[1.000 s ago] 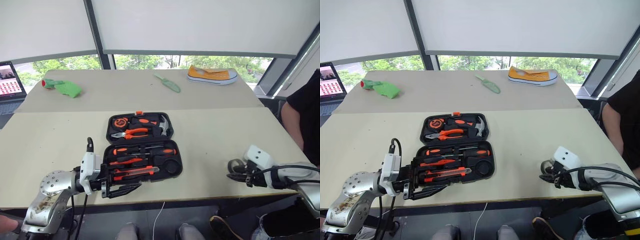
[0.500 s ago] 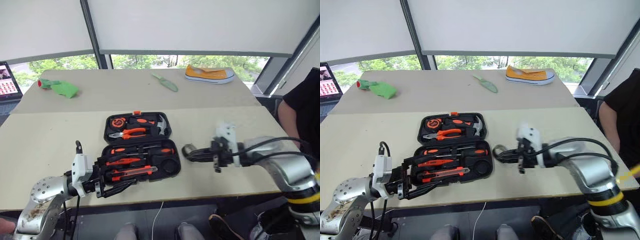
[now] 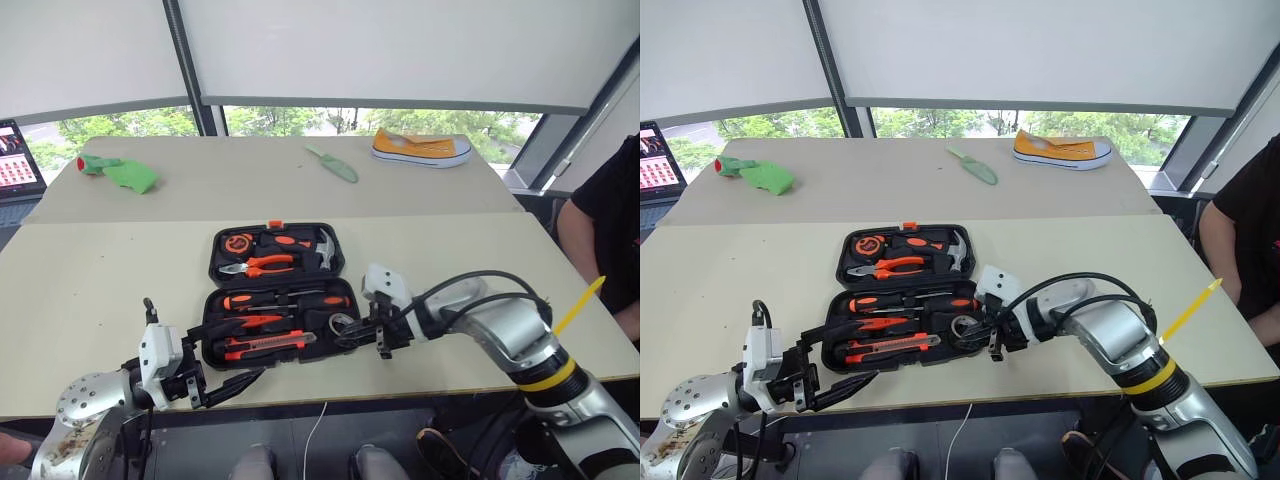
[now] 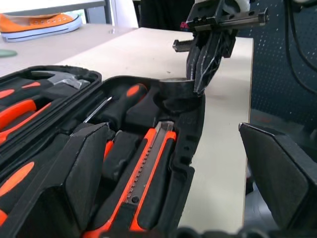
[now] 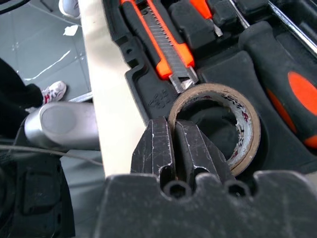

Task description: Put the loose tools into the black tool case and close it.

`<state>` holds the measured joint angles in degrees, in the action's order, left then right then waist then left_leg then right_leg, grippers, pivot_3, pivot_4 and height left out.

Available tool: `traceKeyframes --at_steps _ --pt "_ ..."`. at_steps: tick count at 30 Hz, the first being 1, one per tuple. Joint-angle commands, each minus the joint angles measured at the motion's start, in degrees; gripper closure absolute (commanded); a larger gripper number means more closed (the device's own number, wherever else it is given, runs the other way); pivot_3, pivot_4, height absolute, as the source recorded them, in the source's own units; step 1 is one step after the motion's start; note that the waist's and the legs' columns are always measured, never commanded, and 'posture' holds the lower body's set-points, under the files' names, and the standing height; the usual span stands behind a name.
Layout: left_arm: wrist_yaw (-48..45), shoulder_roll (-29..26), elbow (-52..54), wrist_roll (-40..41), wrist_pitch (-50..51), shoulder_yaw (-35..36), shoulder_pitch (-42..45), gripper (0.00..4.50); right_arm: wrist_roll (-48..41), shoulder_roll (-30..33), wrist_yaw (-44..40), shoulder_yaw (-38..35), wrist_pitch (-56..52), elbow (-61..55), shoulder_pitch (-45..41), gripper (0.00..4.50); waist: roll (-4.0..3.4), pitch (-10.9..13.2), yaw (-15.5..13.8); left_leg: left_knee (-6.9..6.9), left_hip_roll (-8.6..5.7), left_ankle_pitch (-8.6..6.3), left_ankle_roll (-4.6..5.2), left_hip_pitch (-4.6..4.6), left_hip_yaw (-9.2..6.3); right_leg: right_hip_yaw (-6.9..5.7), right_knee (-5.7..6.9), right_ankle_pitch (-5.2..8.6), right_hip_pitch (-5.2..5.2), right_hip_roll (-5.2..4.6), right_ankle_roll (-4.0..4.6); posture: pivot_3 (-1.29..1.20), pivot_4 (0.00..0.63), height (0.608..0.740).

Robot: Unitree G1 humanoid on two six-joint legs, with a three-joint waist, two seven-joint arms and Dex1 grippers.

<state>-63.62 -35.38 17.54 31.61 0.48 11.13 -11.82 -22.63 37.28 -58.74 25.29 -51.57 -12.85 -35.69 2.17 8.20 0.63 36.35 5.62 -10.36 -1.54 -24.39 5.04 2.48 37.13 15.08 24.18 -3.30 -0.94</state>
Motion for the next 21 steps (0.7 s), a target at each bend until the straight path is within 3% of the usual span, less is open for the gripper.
traceKeyframes --at_steps 1,9,13,15,18,21 --pt "0.43 0.38 1.51 0.19 -1.74 0.97 -0.36 0.0 2.24 -0.62 -0.37 1.1 1.78 2.2 -1.31 4.42 -0.01 0.01 -0.09 0.01 -0.01 0.0 0.0 -0.02 0.01 0.0 0.0 -0.01 0.01 -0.02 -0.01 0.0 0.15 0.74" --pt "0.5 0.3 0.76 0.09 -2.88 1.2 -0.43 0.0 5.1 0.17 -3.15 4.61 1.58 4.62 -3.2 4.42 0.01 -0.01 0.2 0.01 0.07 0.0 0.0 0.04 0.04 0.0 0.01 -0.05 0.01 0.04 0.03 0.0 0.15 0.74" --pt "1.0 0.12 0.36 0.85 -2.41 2.61 -1.16 0.0 4.28 1.51 -5.97 3.96 2.42 2.85 -3.74 3.33 0.02 -0.01 -0.15 0.01 0.06 0.0 0.0 0.02 0.05 0.0 -0.01 -0.04 -0.02 0.02 0.02 0.0 0.15 0.74" --pt "2.89 -0.17 0.39 0.98 -0.7 3.96 -1.3 0.0 -0.48 -0.02 -7.13 -1.49 2.86 1.74 -2.99 2.62 0.02 -0.01 -0.14 0.01 0.05 0.0 0.0 -0.01 0.07 0.0 -0.03 -0.04 0.0 0.01 0.01 0.0 0.15 0.74" --pt "5.49 -0.72 -0.56 1.1 1.43 6.25 -0.72 0.0 -9.64 -1.75 -9.28 -12.02 2.25 2.14 -0.91 2.62 0.05 0.01 -0.13 -0.01 0.07 0.0 0.0 -0.07 0.03 -0.01 -0.02 -0.04 0.06 0.04 0.02 0.0 0.15 0.74" --pt "7.7 -1.12 -2.06 2.42 3.99 8.58 0.67 0.0 -10.63 -0.1 -12.86 -16.13 7.84 4.55 1.14 2.62 0.04 0.02 -0.16 -0.01 0.07 0.0 0.0 -0.05 0.03 0.0 -0.01 -0.04 0.03 0.05 0.01 0.0 0.15 0.74"
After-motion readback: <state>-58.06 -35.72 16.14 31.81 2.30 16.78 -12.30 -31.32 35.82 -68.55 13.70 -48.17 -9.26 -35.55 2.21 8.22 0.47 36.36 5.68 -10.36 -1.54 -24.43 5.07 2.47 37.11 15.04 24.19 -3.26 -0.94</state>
